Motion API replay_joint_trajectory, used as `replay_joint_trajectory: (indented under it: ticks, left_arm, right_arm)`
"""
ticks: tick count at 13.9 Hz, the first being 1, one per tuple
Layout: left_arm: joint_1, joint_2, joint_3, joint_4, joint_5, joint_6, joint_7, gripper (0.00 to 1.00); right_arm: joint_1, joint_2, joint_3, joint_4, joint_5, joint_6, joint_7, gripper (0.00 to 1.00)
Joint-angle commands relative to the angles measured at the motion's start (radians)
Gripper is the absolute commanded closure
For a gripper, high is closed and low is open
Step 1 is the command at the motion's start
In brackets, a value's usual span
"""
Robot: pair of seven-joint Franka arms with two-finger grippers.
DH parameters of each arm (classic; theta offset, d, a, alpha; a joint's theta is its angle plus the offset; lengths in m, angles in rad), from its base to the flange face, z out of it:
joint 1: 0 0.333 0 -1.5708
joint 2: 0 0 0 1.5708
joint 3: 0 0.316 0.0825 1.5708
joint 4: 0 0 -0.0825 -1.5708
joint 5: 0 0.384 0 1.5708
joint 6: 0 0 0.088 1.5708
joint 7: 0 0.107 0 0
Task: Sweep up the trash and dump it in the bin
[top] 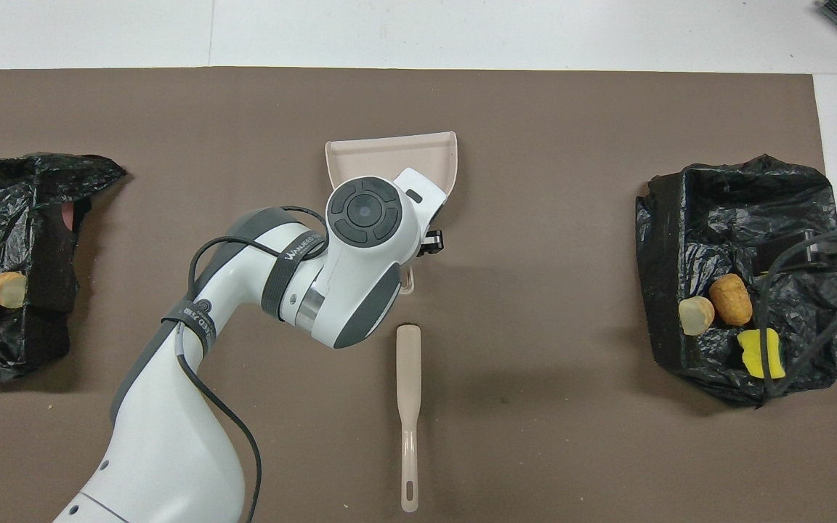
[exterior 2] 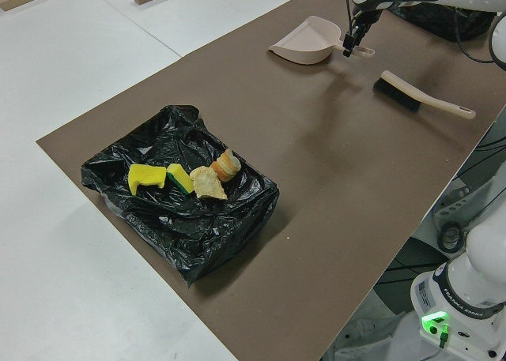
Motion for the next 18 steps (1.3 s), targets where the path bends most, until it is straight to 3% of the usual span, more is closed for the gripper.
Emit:
replay_joint_trajectory:
  ticks: [1, 8, 14, 18]
  left_arm:
    - [-0.003, -0.038, 0.019, 0.000, 0.031, -0.033, -0.002, 0.00]
    - [0.141, -0.158, 0.024, 0.014, 0.020, -0.232, 0.226, 0.00]
    - [0.389, -0.271, 0.027, 0.033, -0.044, -0.441, 0.563, 0.00]
    - [0.535, -0.313, 0.029, 0.040, -0.041, -0.484, 0.758, 0.00]
  right_arm:
    - [-0.010, -0.013, 0.005, -0.012, 0.018, 0.002, -0.032, 0.00]
    - [-0.019, -0.012, 0.003, -0.011, 0.018, 0.001, -0.027, 0.00]
    - [-0.019, -0.012, 0.005, -0.011, 0.018, 0.001, -0.026, 0.00]
    - [-0.019, -0.012, 0.005, -0.011, 0.018, 0.001, -0.026, 0.00]
